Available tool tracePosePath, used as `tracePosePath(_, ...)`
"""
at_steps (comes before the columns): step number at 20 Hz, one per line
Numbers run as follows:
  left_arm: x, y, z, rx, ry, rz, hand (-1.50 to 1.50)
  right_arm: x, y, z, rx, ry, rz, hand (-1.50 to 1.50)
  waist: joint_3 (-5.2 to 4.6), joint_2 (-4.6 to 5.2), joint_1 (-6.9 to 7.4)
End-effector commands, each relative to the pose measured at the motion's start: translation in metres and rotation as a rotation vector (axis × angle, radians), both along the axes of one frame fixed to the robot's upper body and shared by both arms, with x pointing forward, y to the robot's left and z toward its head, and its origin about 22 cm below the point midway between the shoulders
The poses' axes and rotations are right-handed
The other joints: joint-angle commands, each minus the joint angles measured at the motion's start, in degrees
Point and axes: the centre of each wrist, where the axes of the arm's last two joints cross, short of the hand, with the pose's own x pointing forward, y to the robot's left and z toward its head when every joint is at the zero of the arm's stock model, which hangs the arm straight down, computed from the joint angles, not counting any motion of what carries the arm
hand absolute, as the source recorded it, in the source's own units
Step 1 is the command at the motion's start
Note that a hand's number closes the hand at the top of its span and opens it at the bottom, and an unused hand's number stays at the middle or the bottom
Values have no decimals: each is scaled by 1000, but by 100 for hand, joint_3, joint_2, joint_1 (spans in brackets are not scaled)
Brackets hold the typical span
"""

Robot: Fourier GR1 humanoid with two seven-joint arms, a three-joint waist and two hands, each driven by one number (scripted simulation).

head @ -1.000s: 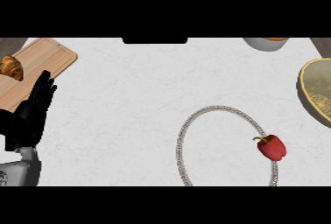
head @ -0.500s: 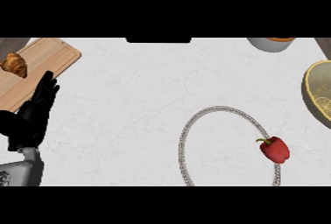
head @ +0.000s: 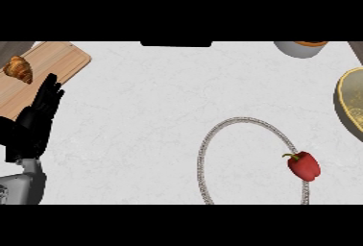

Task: Pick the pear from the placemat and place it in the bowl

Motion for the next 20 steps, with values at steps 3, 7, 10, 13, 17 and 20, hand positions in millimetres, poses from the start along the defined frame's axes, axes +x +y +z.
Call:
tracePosePath(3, -3, 1, 2, -14, 2, -29, 0, -1, -21, -30, -158, 324, -157, 150, 1, 40, 126)
tracePosePath(7, 9, -13, -3, 0, -4, -16, 0, 0, -40, -44, -37, 364, -78, -150, 11, 63, 91)
tracePosePath(10, 6, -15, -20, 3, -21, -24, 0, 5, -40, -42, 10, 341, 6, -150, 10, 68, 91)
tracePosePath(13, 13, -20, -12, -10, 5, -4, 0, 9, -44, -28, 206, 245, 77, -150, 9, 47, 17)
tracePosePath(17, 6, -12, 1, -3, 4, -22, 0, -8, -62, -44, 550, 42, 58, -150, 32, 22, -18)
tracePosePath(20, 5, -6, 0, 1, 3, -15, 0, -15, -75, -27, 728, -5, 63, -150, 22, 36, 20)
